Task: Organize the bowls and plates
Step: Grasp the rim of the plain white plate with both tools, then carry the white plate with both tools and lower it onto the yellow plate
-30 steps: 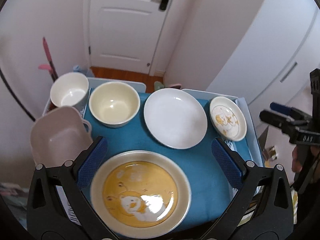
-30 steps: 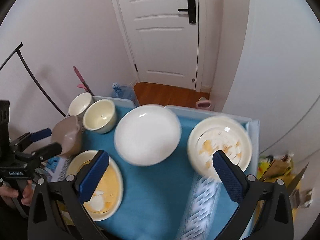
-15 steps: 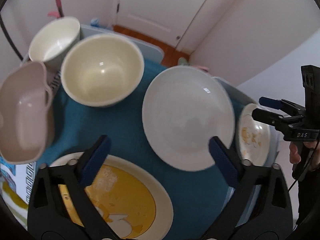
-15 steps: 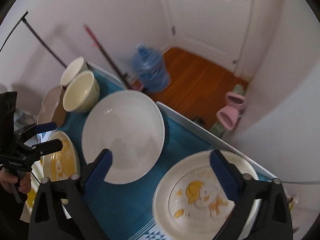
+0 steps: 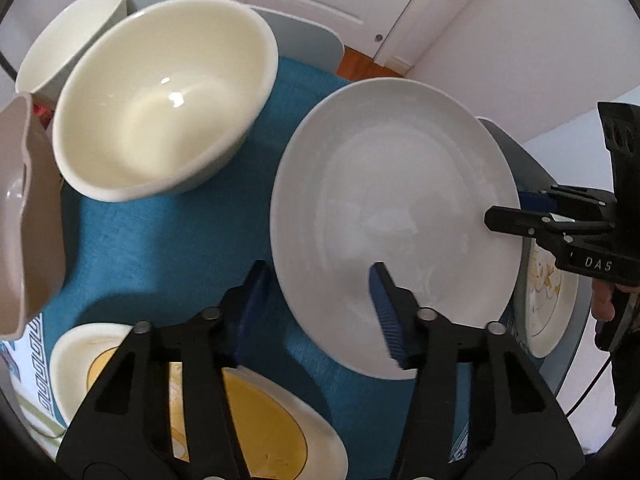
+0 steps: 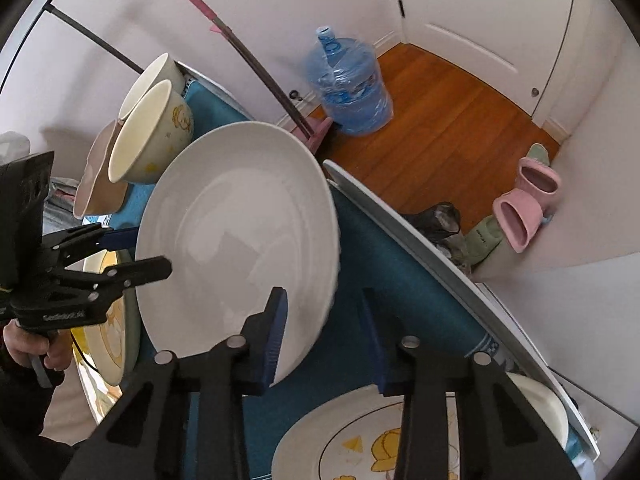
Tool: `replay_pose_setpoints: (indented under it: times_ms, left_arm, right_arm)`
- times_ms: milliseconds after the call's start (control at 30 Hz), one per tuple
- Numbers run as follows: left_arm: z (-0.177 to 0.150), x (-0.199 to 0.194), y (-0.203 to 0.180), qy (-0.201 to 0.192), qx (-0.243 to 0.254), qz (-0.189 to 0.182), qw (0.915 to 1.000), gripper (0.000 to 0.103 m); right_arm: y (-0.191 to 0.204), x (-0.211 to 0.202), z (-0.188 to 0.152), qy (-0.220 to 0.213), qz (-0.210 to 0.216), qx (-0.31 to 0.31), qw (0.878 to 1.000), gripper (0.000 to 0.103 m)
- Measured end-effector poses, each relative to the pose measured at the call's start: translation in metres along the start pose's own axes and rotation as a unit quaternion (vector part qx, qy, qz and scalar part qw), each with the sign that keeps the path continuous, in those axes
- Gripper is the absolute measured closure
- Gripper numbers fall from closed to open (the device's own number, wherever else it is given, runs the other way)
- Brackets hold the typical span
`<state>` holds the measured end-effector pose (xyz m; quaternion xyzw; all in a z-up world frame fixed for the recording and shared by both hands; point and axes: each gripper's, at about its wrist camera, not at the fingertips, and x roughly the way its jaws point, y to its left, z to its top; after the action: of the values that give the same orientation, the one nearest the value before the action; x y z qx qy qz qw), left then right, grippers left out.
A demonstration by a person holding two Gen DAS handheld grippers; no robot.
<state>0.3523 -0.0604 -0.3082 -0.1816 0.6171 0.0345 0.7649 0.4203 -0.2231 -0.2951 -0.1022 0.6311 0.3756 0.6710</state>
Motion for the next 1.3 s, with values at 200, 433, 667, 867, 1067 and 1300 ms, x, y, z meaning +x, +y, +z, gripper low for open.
replay_pose_setpoints:
  times_ms: [200, 433, 667, 867, 1067, 1300]
  left_arm:
    - [-0.005, 0.004, -0.002, -0.003, 0.000, 0.007, 1.0000, 0.070]
    - [-0.009, 0.000, -0.004, -0.013, 0.003, 0.026, 0.9996, 0.078]
    - [-0.015, -0.005, -0.021, -0.027, 0.011, 0.039, 0.9988, 0.078]
    - [-0.020, -0.017, -0.031, -0.044, 0.032, 0.055, 0.9970, 0.078]
    - [-0.027, -0.034, -0.038, -0.057, 0.047, 0.056, 0.9957, 0.078]
    - [-0.042, -0.063, -0.053, -0.082, 0.062, 0.055, 0.9931, 0.078]
  right_arm:
    - [-0.002, 0.004, -0.005, -0.001, 0.008, -0.004, 1.000, 0.086]
    - [0.001, 0.005, -0.006, -0.009, 0.003, -0.009, 1.000, 0.087]
    - [0.007, 0.000, -0.009, -0.021, -0.008, -0.023, 0.999, 0.087]
    - [0.010, -0.003, -0.012, -0.034, -0.012, -0.017, 0.999, 0.087]
    - [0.011, -0.006, -0.018, -0.042, -0.016, -0.013, 0.999, 0.087]
    - [0.018, -0.020, -0.028, -0.061, -0.024, -0.011, 0.998, 0.087]
